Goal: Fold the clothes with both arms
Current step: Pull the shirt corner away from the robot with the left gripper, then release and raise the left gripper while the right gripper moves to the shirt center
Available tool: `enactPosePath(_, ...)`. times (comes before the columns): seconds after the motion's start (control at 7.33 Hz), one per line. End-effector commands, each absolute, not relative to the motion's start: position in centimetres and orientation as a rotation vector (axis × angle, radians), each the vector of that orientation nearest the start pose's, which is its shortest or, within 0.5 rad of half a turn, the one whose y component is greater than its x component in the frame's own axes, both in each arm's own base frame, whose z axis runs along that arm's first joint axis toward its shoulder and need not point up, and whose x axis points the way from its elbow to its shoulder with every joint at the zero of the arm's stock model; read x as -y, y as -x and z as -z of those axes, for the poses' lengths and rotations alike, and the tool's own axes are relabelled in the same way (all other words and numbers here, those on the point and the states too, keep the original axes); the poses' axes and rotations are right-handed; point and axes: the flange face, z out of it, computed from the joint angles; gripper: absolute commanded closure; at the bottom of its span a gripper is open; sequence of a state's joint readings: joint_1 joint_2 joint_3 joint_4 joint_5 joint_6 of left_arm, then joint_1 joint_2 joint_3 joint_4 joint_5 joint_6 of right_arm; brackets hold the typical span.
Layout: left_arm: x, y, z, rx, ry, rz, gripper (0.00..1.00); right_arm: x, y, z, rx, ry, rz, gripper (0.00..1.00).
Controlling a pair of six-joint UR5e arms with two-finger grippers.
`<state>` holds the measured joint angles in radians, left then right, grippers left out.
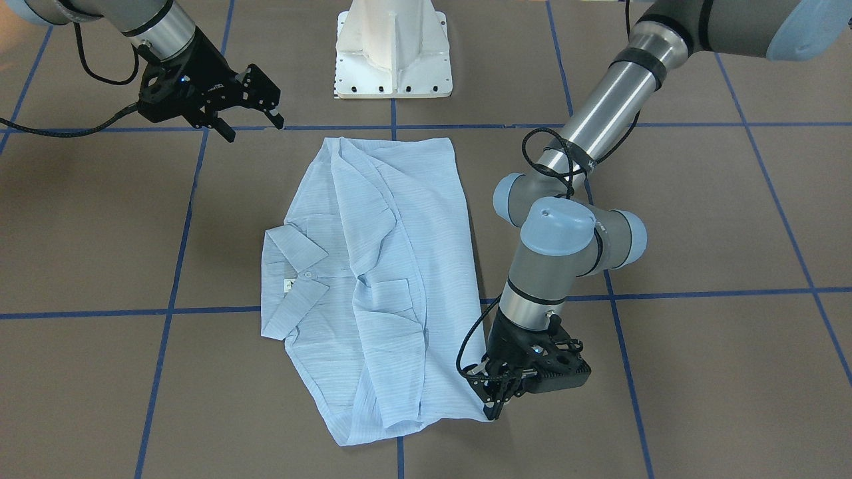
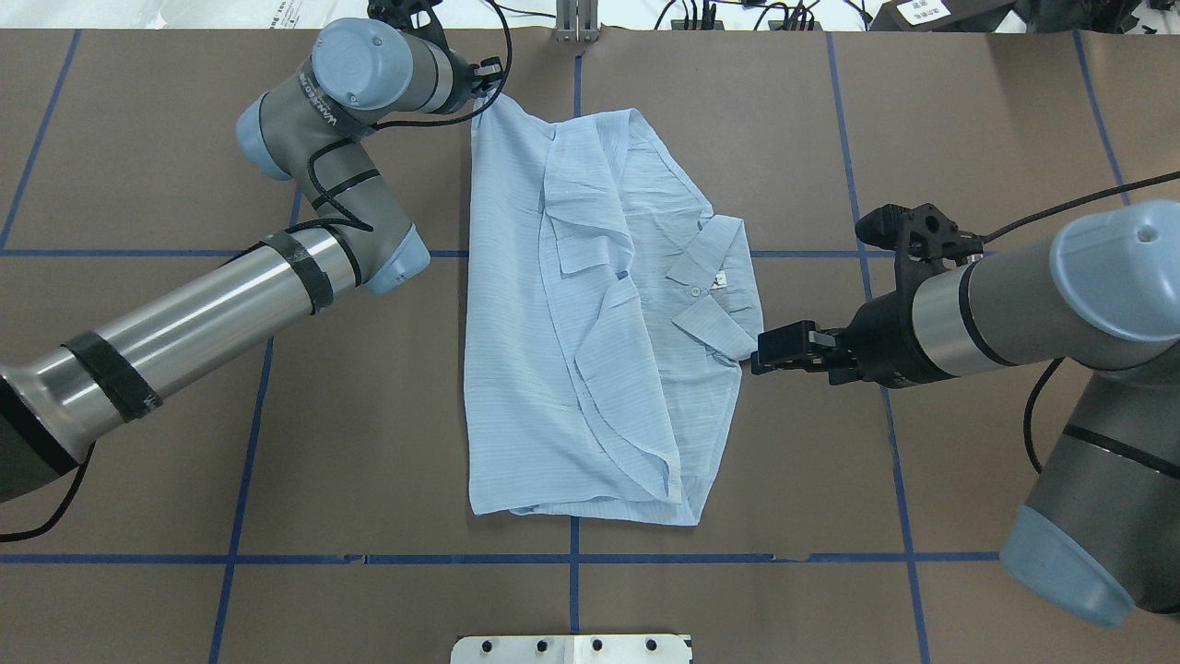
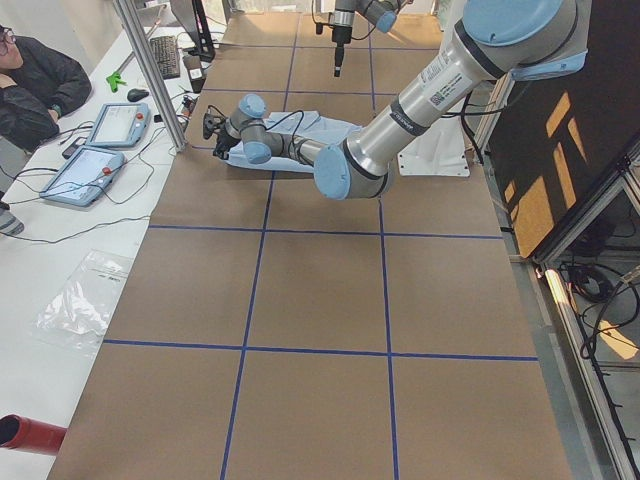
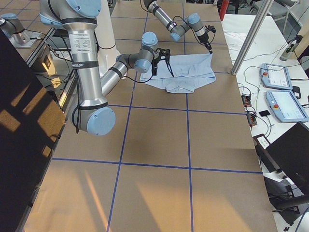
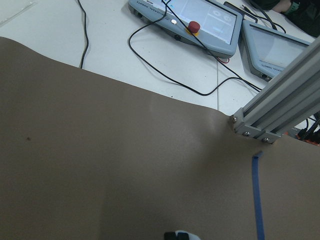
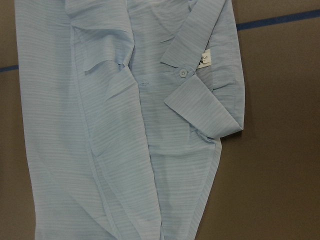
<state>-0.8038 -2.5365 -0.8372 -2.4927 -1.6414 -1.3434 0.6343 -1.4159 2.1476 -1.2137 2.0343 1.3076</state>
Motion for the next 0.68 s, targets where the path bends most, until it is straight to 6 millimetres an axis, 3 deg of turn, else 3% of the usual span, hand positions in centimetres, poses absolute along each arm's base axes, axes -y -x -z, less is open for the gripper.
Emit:
enactPosePath(0.0,70.9,-50.8,-26.0,-1.049,-0.522,0.469,0.01,35.5,33.9,-27.3,1.140,-0.088,-0.066,0.00)
enactPosePath(0.41,71.6,-49.1,-25.6,-1.047,-0.538,0.413,0.01,36.7,37.1,-24.5,1.169,-0.109,-0.031,0.00)
enactPosePath(0.55,69.9,-47.4,-26.4,-1.081,-0.531,0.392,0.01,36.3,39.6,-23.7,1.162,-0.150,-0.029,0.00)
